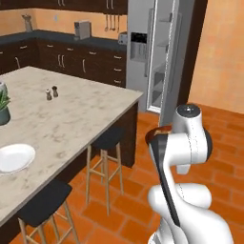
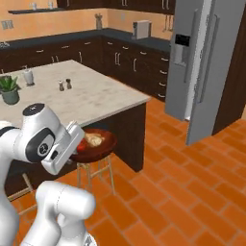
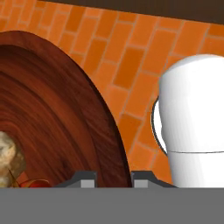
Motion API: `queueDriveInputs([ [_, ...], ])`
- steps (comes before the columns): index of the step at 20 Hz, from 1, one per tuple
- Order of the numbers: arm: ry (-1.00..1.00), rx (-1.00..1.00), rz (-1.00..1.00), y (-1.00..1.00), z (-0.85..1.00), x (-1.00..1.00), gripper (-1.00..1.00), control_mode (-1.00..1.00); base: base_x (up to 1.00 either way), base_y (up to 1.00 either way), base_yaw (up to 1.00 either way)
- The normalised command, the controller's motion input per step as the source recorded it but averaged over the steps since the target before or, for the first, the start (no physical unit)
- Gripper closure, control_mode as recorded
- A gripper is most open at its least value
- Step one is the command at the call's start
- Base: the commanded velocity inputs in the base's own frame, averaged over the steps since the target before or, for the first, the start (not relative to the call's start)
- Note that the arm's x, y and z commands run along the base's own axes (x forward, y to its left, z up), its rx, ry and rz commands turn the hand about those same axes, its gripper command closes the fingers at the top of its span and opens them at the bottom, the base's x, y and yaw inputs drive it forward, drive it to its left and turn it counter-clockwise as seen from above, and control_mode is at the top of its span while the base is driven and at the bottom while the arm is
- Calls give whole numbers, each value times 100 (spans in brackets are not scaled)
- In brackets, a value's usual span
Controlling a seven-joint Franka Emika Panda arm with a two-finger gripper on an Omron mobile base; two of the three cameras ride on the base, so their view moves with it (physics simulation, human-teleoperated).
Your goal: Pick the chicken drumstick and tomato from their plates and place them in the bowl. Then put the bowl in the fridge.
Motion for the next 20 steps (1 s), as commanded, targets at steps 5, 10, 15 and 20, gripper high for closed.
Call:
queueDriveInputs([
  [5, 0, 0, 0, 0, 0, 0, 100, 100, 100, -86, 8],
  [10, 0, 0, 0, 0, 0, 0, 100, 100, 100, -91, 18],
  [15, 0, 0, 0, 0, 0, 0, 100, 100, 100, -99, 23],
  [20, 0, 0, 0, 0, 0, 0, 100, 100, 100, -96, 27],
])
